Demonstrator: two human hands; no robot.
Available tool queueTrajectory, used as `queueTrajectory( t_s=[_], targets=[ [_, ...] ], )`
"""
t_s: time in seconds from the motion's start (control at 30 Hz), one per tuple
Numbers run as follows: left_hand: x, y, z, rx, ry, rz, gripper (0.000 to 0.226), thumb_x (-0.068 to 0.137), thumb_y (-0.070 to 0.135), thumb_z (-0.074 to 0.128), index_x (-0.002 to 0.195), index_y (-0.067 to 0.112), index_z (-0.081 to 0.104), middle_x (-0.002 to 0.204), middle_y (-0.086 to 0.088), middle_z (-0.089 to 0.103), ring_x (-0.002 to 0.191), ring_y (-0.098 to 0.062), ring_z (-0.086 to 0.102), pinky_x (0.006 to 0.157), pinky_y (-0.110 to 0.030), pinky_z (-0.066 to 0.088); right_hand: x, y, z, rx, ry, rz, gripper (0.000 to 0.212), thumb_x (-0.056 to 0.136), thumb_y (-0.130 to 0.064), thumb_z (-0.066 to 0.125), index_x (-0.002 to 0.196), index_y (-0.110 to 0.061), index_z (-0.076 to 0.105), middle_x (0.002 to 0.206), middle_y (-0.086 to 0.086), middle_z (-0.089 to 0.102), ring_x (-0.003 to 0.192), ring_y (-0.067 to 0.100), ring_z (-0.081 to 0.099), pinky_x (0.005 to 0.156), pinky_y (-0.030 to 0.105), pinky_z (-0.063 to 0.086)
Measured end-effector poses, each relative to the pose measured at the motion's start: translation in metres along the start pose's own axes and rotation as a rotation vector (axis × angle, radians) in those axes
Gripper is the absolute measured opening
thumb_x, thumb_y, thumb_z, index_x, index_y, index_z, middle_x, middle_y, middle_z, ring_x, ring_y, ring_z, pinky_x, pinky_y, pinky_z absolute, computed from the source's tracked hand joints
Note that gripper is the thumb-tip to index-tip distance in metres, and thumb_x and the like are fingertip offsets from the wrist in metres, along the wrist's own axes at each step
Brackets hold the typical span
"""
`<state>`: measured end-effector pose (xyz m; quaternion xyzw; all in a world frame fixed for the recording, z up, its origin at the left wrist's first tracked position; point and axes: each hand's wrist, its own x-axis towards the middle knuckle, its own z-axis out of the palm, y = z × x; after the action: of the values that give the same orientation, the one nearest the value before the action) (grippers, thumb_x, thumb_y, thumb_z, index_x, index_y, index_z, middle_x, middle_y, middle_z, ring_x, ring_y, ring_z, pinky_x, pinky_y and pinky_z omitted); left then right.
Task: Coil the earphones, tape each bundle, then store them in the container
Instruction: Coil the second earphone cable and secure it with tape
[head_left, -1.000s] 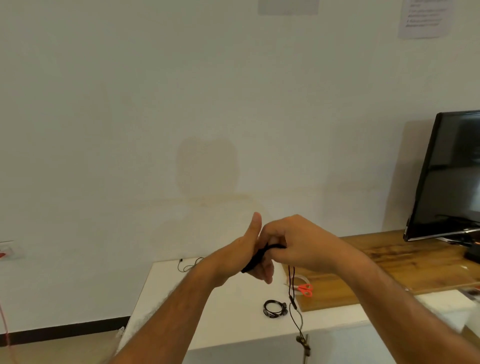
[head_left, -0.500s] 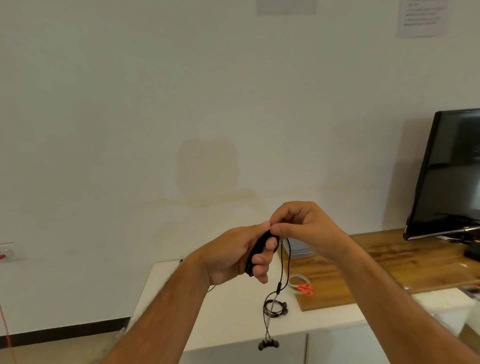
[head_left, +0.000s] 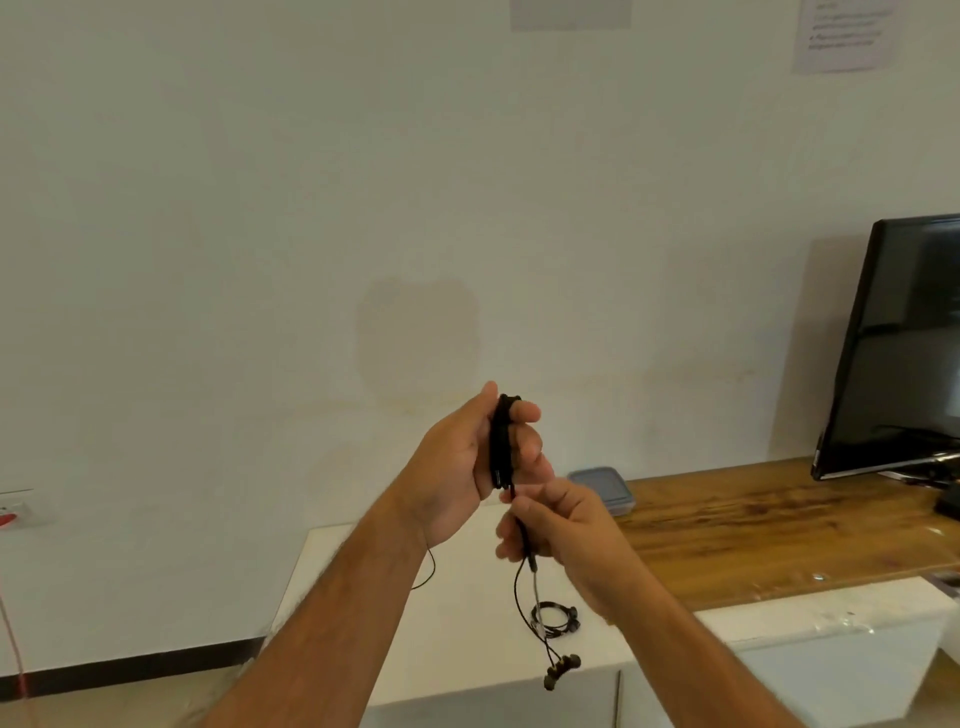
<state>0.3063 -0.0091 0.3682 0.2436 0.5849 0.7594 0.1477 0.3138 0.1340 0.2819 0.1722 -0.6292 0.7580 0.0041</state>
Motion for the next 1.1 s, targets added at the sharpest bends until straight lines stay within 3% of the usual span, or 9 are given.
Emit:
queueTrajectory(
  t_s=[0.17,0.3,0.47,0.6,0.73,0.97,1.1],
  targets=[
    [0.003,-0.012,-0.004,0.257,0.091,0.094,0.050,0.106,0.036,0.018,0.118,0.008,0.058,0.085,-0.010,0.071,0.091,-0.029,0.069,0.093,-0.037,0.054,-0.020,0.008,0.012,-0.068,0.017,0.134,0.017,0.099,-0.007,0.052,0.107,-0.007,0.067,0.075,0.013,0.068,0.063,0.026,0.066,0.064,0.039,0.056],
    [0.005,-0.025,-0.010,0.524,0.198,0.117,0.037,0.107,0.029,0.025,0.120,0.011,0.055,0.093,-0.013,0.072,0.092,-0.022,0.070,0.095,-0.031,0.052,-0.027,-0.004,0.012,-0.168,-0.055,0.245,0.015,0.098,-0.012,0.055,0.108,-0.011,0.066,0.078,0.011,0.069,0.062,0.027,0.067,0.052,0.032,0.054],
    [0.002,-0.032,-0.016,0.667,0.166,0.035,0.032,0.106,0.027,0.029,0.114,0.013,0.056,0.081,-0.008,0.069,0.082,-0.020,0.068,0.091,-0.034,0.053,-0.028,-0.026,0.002,-0.257,-0.099,0.310,0.014,0.094,-0.011,0.060,0.106,-0.012,0.067,0.066,0.006,0.065,0.045,0.016,0.054,0.047,0.027,0.049],
    [0.001,-0.036,-0.016,0.985,0.154,0.010,0.027,0.104,0.030,0.032,0.106,0.021,0.057,0.078,0.004,0.069,0.080,-0.014,0.065,0.082,-0.034,0.052,-0.024,-0.044,-0.007,-0.342,-0.166,0.354,0.023,0.090,-0.011,0.067,0.112,-0.017,0.066,0.071,0.006,0.068,0.048,0.015,0.051,0.048,0.026,0.049],
    [-0.001,-0.038,-0.017,1.183,0.084,-0.089,0.025,0.103,0.030,0.031,0.099,0.023,0.055,0.074,0.004,0.066,0.073,-0.012,0.062,0.074,-0.032,0.049,-0.015,-0.066,-0.016,-0.517,-0.189,0.327,0.012,0.087,-0.012,0.070,0.099,-0.014,0.071,0.069,0.005,0.069,0.044,0.011,0.049,0.045,0.022,0.045],
    [-0.003,-0.044,-0.021,0.941,-0.025,-0.198,0.051,0.102,0.051,0.024,0.073,0.021,0.053,0.065,0.002,0.059,0.061,-0.012,0.053,0.082,-0.041,0.048,0.011,-0.102,-0.036,-0.832,-0.344,0.397,0.003,0.083,-0.012,0.071,0.080,-0.012,0.072,0.060,0.000,0.063,0.047,0.012,0.050,0.054,0.024,0.044],
    [-0.003,-0.044,-0.017,0.842,-0.111,-0.283,0.056,0.099,0.060,0.021,0.076,0.020,0.054,0.060,0.008,0.049,0.052,-0.006,0.047,0.086,-0.040,0.053,0.021,-0.112,-0.037,-0.943,-0.404,0.405,0.003,0.082,-0.007,0.067,0.083,-0.010,0.069,0.061,0.001,0.061,0.049,0.013,0.051,0.056,0.027,0.046]
  ],
)
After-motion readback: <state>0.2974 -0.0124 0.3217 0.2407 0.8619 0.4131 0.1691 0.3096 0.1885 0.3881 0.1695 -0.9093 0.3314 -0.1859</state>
